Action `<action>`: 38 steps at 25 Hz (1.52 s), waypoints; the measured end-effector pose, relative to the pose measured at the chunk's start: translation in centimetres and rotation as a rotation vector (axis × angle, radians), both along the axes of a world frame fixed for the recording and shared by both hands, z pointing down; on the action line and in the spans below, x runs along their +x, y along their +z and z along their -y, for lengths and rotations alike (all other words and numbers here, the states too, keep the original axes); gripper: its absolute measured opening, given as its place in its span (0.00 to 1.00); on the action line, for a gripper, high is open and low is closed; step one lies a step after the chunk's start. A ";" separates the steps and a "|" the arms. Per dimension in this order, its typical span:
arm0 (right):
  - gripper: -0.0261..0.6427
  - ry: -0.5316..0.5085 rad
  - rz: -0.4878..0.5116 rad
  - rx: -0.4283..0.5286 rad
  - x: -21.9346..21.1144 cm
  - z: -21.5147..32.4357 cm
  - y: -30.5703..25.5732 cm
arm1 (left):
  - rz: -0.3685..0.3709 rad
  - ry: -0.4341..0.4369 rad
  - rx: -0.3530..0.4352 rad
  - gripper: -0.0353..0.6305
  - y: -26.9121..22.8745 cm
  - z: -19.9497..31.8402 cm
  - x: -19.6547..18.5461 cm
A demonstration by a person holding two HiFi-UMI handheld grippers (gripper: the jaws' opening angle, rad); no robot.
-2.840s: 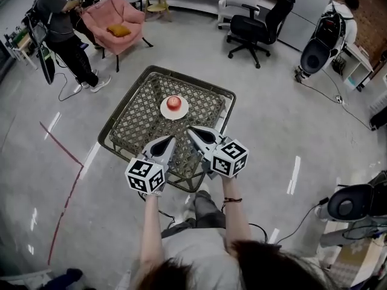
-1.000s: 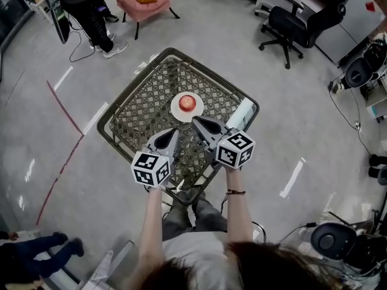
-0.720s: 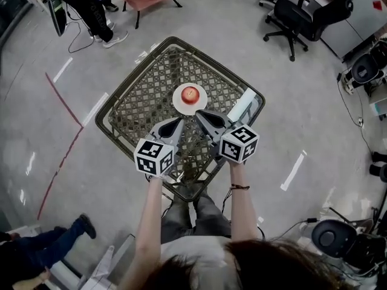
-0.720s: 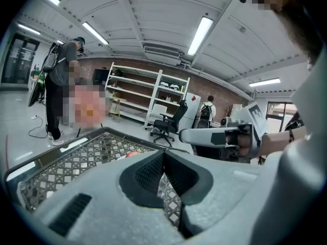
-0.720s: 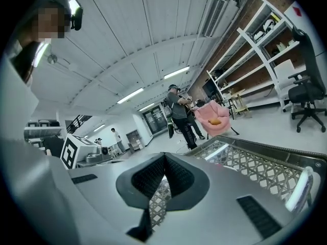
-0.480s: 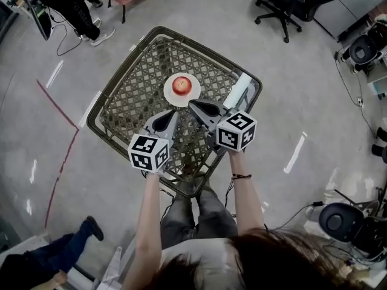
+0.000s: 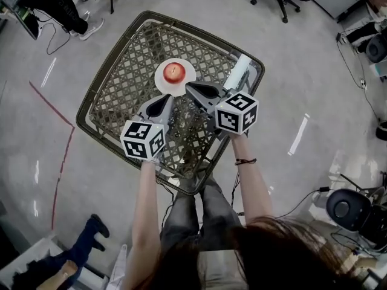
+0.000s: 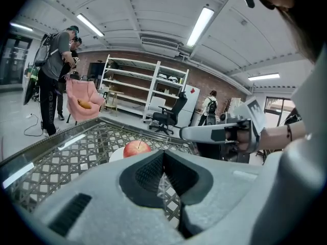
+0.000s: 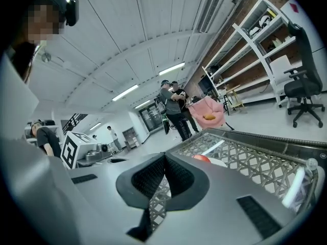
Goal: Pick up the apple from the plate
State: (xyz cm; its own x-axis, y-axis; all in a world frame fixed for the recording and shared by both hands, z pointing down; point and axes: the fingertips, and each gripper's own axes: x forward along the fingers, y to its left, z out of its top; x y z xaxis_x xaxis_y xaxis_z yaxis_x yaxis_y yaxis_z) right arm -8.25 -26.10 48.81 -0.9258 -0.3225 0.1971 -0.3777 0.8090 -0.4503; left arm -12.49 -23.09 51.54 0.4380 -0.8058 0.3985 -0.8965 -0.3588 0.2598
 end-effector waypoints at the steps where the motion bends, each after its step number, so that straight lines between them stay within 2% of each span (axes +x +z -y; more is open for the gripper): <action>1: 0.05 0.003 0.001 -0.002 0.1 0.3 0.2 | 0.003 0.002 -0.003 0.07 0.2 0.3 0.0; 7: 0.05 0.000 -0.021 -0.005 0.4 2.0 2.8 | 0.031 -0.005 -0.025 0.07 2.7 2.0 -0.3; 22: 0.05 0.007 -0.049 0.013 0.5 3.6 6.1 | 0.076 -0.032 -0.005 0.08 6.4 4.9 -1.7; 25: 0.05 0.020 -0.048 0.017 0.7 4.1 6.5 | 0.070 -0.035 -0.002 0.17 6.7 5.0 -2.0; 34: 0.05 0.036 -0.041 0.041 0.6 5.2 6.6 | 0.062 -0.038 0.008 0.27 7.4 5.6 -2.4; 38: 0.05 0.038 -0.044 0.040 0.5 5.4 6.9 | 0.054 -0.029 0.012 0.35 7.5 6.0 -2.4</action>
State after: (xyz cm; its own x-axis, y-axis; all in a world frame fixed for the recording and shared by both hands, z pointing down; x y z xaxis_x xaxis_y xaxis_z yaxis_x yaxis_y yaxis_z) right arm -7.73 -31.47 55.73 -0.9037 -0.3653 0.2234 -0.4268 0.8109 -0.4004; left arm -14.91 -29.05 59.06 0.3925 -0.8227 0.4112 -0.9192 -0.3350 0.2070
